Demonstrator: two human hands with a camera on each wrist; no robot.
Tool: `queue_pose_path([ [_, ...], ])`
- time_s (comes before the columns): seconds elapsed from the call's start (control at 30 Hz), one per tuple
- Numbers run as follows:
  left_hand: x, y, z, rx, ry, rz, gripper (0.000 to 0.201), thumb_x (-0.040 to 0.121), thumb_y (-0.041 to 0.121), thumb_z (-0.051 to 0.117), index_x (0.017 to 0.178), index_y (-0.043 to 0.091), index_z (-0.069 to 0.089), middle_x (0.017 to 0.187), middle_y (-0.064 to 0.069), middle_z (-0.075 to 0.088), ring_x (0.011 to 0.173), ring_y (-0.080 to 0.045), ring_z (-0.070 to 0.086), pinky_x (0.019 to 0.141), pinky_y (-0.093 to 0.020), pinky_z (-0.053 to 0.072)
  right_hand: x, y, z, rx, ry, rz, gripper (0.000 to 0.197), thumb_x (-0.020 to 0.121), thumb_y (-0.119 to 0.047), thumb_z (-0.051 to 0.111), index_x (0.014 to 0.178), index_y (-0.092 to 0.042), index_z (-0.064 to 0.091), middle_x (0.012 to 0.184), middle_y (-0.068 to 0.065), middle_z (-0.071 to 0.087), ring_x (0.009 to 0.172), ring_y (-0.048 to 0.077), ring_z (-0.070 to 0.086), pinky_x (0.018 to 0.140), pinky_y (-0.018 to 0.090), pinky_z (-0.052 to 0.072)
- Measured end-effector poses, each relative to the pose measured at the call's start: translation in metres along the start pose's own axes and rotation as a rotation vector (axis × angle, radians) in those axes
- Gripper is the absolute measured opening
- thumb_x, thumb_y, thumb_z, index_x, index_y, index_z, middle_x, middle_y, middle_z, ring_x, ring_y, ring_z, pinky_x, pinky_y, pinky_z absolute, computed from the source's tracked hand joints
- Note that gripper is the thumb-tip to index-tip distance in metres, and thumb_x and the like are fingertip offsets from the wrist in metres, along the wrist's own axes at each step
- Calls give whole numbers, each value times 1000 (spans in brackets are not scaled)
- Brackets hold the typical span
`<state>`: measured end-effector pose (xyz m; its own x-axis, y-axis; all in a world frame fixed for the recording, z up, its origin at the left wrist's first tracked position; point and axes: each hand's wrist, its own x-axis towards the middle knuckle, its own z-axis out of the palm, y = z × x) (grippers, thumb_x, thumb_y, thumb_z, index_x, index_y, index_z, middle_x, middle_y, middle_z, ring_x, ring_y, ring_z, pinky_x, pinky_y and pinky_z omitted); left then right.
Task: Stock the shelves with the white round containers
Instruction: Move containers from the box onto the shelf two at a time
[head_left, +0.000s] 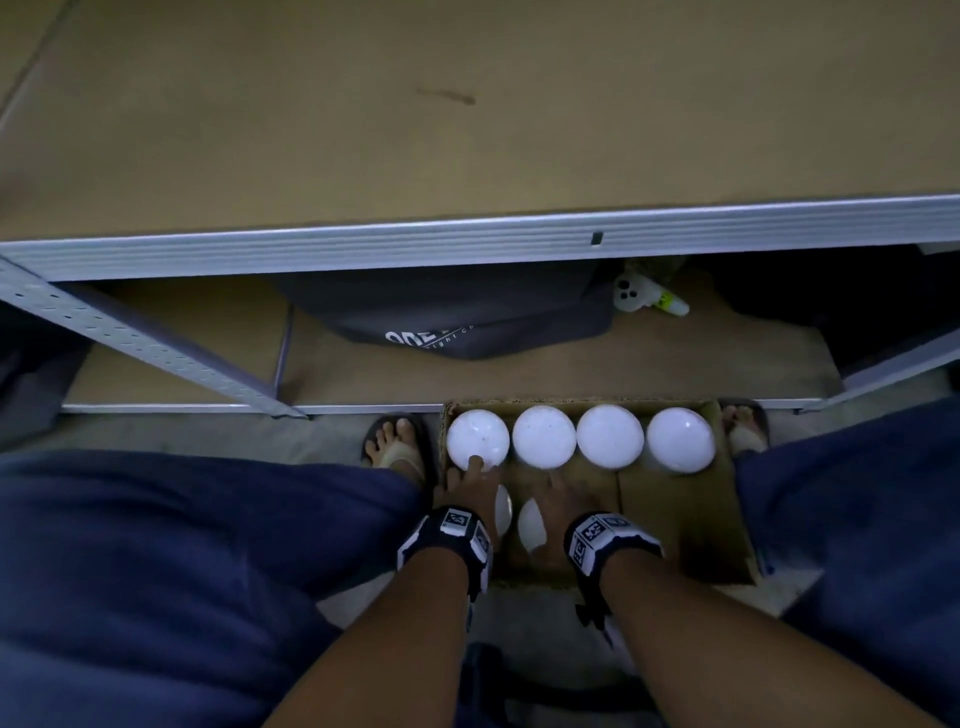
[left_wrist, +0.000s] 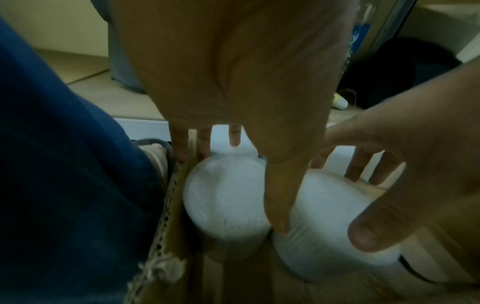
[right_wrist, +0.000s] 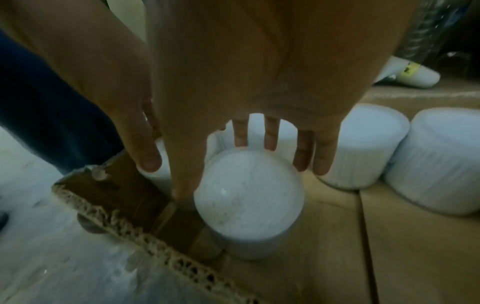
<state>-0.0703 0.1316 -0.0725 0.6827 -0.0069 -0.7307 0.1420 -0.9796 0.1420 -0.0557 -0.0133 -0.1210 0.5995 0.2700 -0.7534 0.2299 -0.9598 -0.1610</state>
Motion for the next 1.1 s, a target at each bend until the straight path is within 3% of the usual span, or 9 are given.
queue_pose_path([
  [0.1, 9, 5, 6, 65, 56, -62, 84, 51, 39, 85, 128, 31, 54, 135, -10, 49, 113, -39, 56, 90, -51, 50, -2, -13, -2, -16, 32, 5, 71, 91, -32, 60, 149, -10, 27, 154, 18, 25, 141, 35, 30, 116, 45, 28],
  [0.17, 24, 1, 23, 65, 116, -106, 72, 24, 39, 86, 94, 34, 72, 107, -3, 68, 66, -28, 64, 60, -36, 53, 10, -20, 6, -82, -4, 20, 86, 60, -52, 83, 126, -4, 58, 131, 21, 53, 120, 35, 56, 101, 46, 46],
  [0.27, 33, -1, 40, 127, 219, -82, 55, 27, 30, 83, 82, 31, 73, 107, -1, 70, 52, -23, 57, 55, -30, 47, 54, -8, 61, 83, 117, 4, 66, 14, -42, 93, 71, -16, 72, 75, 7, 64, 59, 24, 66, 55, 37, 56],
  [0.4, 30, -2, 36, 107, 167, -45, 61, 20, 32, 82, 81, 31, 71, 108, -3, 69, 53, -23, 58, 53, -33, 49, 25, -15, 22, -28, -61, 13, 79, 67, -47, 78, 133, -15, 47, 135, 14, 47, 121, 33, 51, 104, 48, 41],
  [0.53, 12, 7, 13, 91, 117, -63, 78, 35, 38, 85, 111, 31, 65, 122, -8, 57, 77, -31, 62, 69, -41, 52, -3, -12, -16, 154, 48, 33, 64, 91, -38, 55, 146, -19, 29, 153, 10, 27, 141, 31, 29, 118, 44, 23],
  [0.63, 2, 11, -2, 26, 41, -44, 84, 72, 35, 72, 143, 31, 26, 146, -7, 22, 125, -39, 38, 96, -52, 43, -22, 0, -40, 144, 122, -39, 62, 88, -38, 57, 144, -23, 33, 150, 9, 30, 139, 31, 30, 117, 42, 22],
  [0.77, -12, 18, -31, -68, -22, -30, 86, 71, 38, 72, 141, 31, 23, 149, -5, 18, 139, -39, 20, 105, -58, 37, -45, 6, -79, 59, -22, -41, 71, 76, -39, 66, 138, -27, 33, 143, 7, 28, 129, 38, 36, 102, 50, 37],
  [0.87, -25, 27, -61, -45, -25, 0, 87, 71, 38, 70, 145, 24, 25, 152, -8, 20, 142, -35, 17, 113, -53, 28, -63, 3, -113, 74, 8, -56, 80, 60, -43, 73, 130, -33, 33, 138, 1, 31, 128, 33, 38, 94, 48, 46],
  [1.1, -67, 41, -138, -163, 189, 58, 83, 60, 33, 82, 130, 18, 41, 130, -3, 39, 123, -30, 45, 100, -40, 45, -104, 4, -180, 124, 141, -77, 95, 57, -40, 82, 137, -20, 36, 142, 4, 43, 128, 27, 45, 100, 37, 43],
])
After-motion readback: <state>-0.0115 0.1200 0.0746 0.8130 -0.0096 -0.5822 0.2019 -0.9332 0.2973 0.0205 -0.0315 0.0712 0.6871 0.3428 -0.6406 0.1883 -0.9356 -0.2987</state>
